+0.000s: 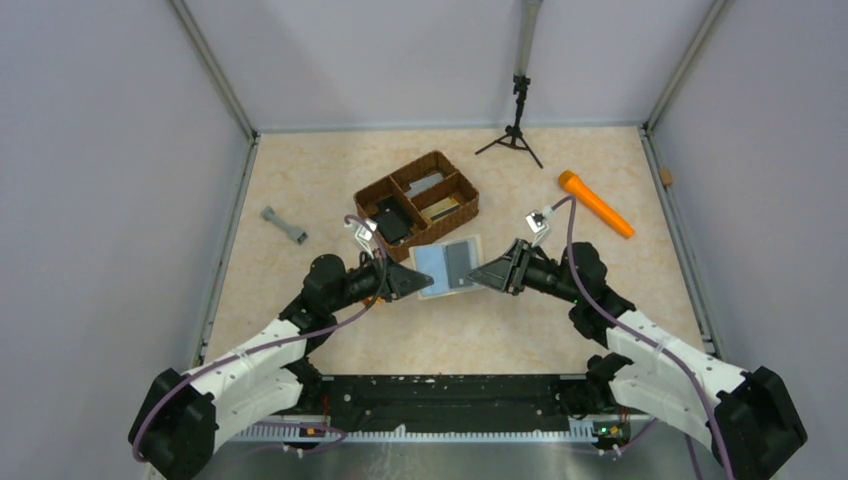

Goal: Take the credit cards out of the card holder
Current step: Remove the credit card from the card holder.

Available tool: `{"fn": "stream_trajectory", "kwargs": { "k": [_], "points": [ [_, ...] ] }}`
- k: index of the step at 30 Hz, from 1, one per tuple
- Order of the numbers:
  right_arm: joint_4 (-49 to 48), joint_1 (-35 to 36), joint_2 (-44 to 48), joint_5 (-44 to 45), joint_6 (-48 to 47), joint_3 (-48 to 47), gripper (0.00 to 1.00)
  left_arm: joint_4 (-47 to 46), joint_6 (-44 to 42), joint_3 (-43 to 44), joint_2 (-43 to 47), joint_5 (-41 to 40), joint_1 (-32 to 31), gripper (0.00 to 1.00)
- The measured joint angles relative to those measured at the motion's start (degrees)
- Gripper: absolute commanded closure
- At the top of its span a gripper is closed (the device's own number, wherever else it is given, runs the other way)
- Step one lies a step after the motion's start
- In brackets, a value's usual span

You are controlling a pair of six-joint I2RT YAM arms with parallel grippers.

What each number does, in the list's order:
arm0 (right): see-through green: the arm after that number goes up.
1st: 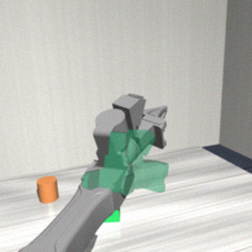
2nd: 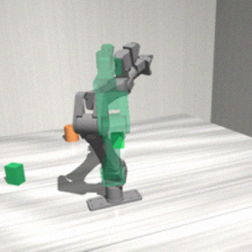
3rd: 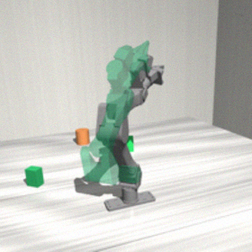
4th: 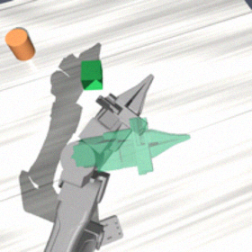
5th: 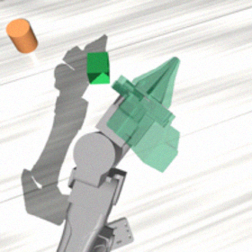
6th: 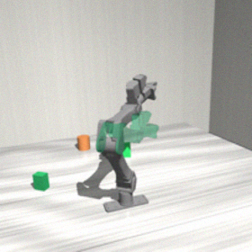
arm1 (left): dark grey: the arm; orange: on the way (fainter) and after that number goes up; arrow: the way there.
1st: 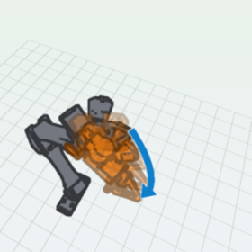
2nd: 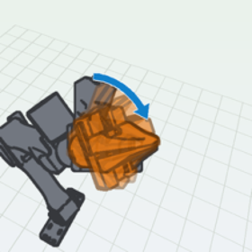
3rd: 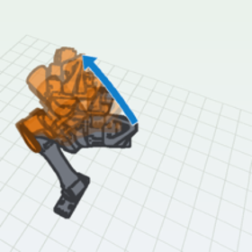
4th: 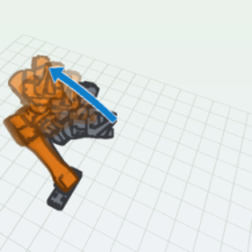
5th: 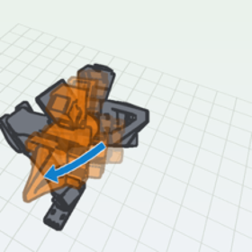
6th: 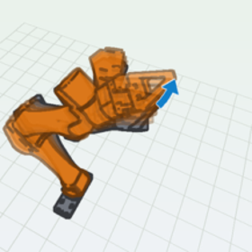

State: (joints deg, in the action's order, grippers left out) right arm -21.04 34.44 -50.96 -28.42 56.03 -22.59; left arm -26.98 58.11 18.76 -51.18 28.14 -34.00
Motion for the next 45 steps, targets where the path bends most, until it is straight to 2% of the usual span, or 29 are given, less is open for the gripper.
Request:
{"fn": "stream_trajectory", "kwargs": {
  "k": [3,9,12,17,20,22,25,27,32,36,39,42,45],
  "points": [
    [-0.46,0.0,1.14,-0.09,0.15,0.02,0.76,-0.02,0.0,0.0,-0.92,0.2,0.0,1.0],
    [-0.31,0.0,2.25,0.11,0.07,0.02,0.8,-0.09,0.04,0.0,-1.84,1.07,0.0,1.0],
    [-0.17,0.0,2.19,0.13,0.0,0.02,0.79,-0.13,0.07,0.0,-1.81,1.22,0.0,1.0],
    [1.07,0.0,1.51,0.33,-0.52,0.0,0.72,-0.02,0.04,0.0,-1.22,1.36,0.0,1.0],
    [2.1,0.0,0.63,0.46,-0.96,-0.02,0.82,-0.02,0.04,0.0,-0.63,1.64,0.0,1.0],
    [2.43,0.0,0.0,0.59,-1.11,-0.02,0.84,-0.02,0.02,0.0,-0.48,1.81,0.0,1.0],
    [2.67,-0.02,-0.5,0.72,-1.2,-0.02,0.74,0.02,0.02,0.0,-0.46,2.05,0.0,1.0],
    [2.19,-0.02,-0.48,0.55,-0.85,-0.02,0.72,0.02,0.0,0.0,-0.46,2.05,0.0,1.0],
    [0.92,0.0,0.5,0.31,-0.74,-0.02,0.77,-0.02,0.02,0.0,-0.46,2.1,0.0,1.0],
    [0.92,0.0,1.03,0.28,-0.74,-0.02,0.71,0.0,0.0,0.04,-0.46,2.36,0.0,1.0],
    [0.85,0.0,1.03,0.28,-0.72,-0.02,0.76,0.07,-0.07,0.33,-0.46,2.4,0.0,1.0],
    [0.85,0.0,1.03,0.31,-0.72,-0.02,0.71,0.09,-0.17,0.66,-0.46,2.51,0.0,1.0],
    [0.72,0.0,1.03,0.31,-0.7,-0.02,0.7,0.13,-0.2,0.85,-0.46,2.51,0.0,1.0]
  ]
}}
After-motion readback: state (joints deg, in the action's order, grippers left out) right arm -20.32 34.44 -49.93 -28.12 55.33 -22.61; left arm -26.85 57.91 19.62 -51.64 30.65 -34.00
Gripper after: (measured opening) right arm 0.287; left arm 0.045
